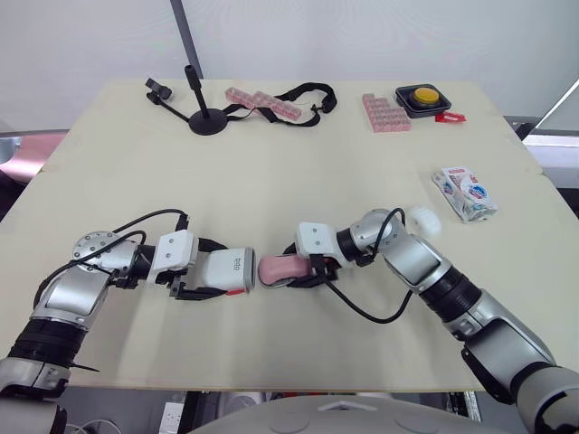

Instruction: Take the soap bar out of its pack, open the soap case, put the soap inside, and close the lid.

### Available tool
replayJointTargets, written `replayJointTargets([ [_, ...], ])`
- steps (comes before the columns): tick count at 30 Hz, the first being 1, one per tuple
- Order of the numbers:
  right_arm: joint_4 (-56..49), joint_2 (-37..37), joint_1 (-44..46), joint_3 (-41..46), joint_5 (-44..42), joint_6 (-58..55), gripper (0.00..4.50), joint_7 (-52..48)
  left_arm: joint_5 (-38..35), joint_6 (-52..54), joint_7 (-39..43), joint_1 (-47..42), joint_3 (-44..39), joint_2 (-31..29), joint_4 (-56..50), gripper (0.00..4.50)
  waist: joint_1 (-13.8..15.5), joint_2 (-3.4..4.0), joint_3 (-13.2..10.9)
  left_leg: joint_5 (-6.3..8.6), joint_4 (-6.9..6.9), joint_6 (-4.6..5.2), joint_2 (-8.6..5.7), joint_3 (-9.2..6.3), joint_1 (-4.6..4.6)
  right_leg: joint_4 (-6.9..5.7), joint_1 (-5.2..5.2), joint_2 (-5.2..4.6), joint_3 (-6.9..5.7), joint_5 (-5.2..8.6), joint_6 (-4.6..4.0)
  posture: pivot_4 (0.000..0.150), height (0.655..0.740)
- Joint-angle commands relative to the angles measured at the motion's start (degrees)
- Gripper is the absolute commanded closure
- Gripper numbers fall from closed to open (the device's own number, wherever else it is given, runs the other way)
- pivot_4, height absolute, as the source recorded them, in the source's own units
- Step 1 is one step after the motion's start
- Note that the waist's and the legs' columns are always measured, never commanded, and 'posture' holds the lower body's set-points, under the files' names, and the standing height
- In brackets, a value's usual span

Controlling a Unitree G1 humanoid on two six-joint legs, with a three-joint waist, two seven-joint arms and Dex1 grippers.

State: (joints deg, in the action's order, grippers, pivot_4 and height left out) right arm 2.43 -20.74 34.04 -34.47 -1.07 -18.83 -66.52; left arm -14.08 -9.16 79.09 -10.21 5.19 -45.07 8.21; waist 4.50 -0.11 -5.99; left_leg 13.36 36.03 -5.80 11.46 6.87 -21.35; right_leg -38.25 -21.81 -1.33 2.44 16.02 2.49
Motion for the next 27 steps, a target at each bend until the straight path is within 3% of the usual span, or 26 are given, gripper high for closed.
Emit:
replayJointTargets([
  [1, 1.04, -0.35, -0.12, -0.87, 2.00, -0.15, 1.94, 0.50, -0.99, -0.18, -0.12, 0.17, -1.45, -0.83, -0.74, 1.03, 0.00, 0.00, 0.00, 0.00, 0.00, 0.00, 0.00, 0.00, 0.00, 0.00, 0.00, 0.00, 0.00, 0.00, 0.00, 0.150, 0.7400],
  [14, -7.44, -5.72, -3.63, 6.78, -2.44, -1.77, 1.94, 0.36, -0.58, 0.02, -0.35, -0.46, -0.24, 0.17, -1.04, 1.03, 0.88, -0.01, 0.00, 0.00, 0.01, 0.01, -0.04, 0.00, -0.07, 0.06, 0.00, -0.04, -0.01, 0.00, 0.00, 0.150, 0.7400],
  [27, -19.79, -17.14, -10.95, 14.70, -7.63, -7.86, 1.94, -0.80, 2.54, 2.50, -2.94, -8.33, 6.48, 8.64, -0.04, 1.03, 1.43, 0.00, -0.01, 0.00, 0.00, 0.01, -0.02, 0.00, -0.08, 0.10, 0.00, -0.02, 0.06, 0.00, 0.00, 0.150, 0.7400],
])
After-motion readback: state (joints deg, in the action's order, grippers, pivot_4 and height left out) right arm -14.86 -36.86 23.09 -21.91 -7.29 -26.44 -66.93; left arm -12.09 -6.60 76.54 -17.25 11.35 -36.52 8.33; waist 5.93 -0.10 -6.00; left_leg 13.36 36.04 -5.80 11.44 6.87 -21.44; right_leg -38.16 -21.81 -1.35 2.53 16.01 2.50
